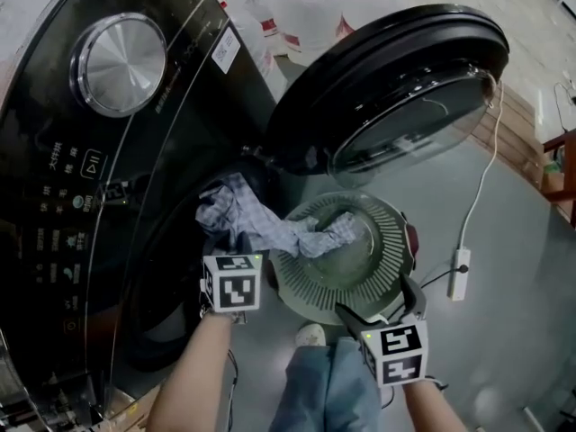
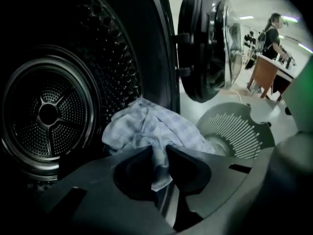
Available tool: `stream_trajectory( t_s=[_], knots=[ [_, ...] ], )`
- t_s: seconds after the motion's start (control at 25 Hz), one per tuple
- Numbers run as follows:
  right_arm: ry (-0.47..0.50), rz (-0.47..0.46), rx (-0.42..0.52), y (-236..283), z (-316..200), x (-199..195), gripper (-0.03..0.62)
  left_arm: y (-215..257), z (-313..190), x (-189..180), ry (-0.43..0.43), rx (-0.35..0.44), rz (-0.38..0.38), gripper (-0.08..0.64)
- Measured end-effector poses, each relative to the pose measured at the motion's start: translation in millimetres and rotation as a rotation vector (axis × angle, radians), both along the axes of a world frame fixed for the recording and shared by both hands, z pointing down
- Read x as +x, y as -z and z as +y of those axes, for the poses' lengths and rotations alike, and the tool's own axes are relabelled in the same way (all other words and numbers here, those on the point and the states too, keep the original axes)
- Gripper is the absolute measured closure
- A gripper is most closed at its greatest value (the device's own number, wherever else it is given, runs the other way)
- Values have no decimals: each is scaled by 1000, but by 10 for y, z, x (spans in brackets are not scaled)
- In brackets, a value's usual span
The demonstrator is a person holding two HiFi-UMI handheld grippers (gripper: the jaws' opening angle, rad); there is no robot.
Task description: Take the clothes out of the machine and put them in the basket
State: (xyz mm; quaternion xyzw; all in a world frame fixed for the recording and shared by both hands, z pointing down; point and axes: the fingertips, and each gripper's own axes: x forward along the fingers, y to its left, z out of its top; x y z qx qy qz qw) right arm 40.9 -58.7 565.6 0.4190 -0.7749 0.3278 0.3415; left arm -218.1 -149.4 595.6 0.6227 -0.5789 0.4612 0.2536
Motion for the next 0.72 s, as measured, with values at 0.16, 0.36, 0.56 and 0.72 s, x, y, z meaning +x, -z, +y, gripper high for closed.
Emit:
stream_trajectory(
  t_s=[0.16, 0.36, 0.56, 0.72],
  knots=[
    [-1, 12, 4, 87, 14, 80, 31, 247, 55, 199, 3, 33, 52, 503],
    [-31, 11, 22, 258, -49, 217, 31, 593, 97, 550, -40, 66, 123, 503],
    [-61, 8, 29, 362, -63, 310, 31, 870, 150, 894, -93, 91, 183, 503],
    [-57, 5, 29, 386, -17, 346, 32, 1040, 161, 1172, -132, 105, 242, 503]
  ],
)
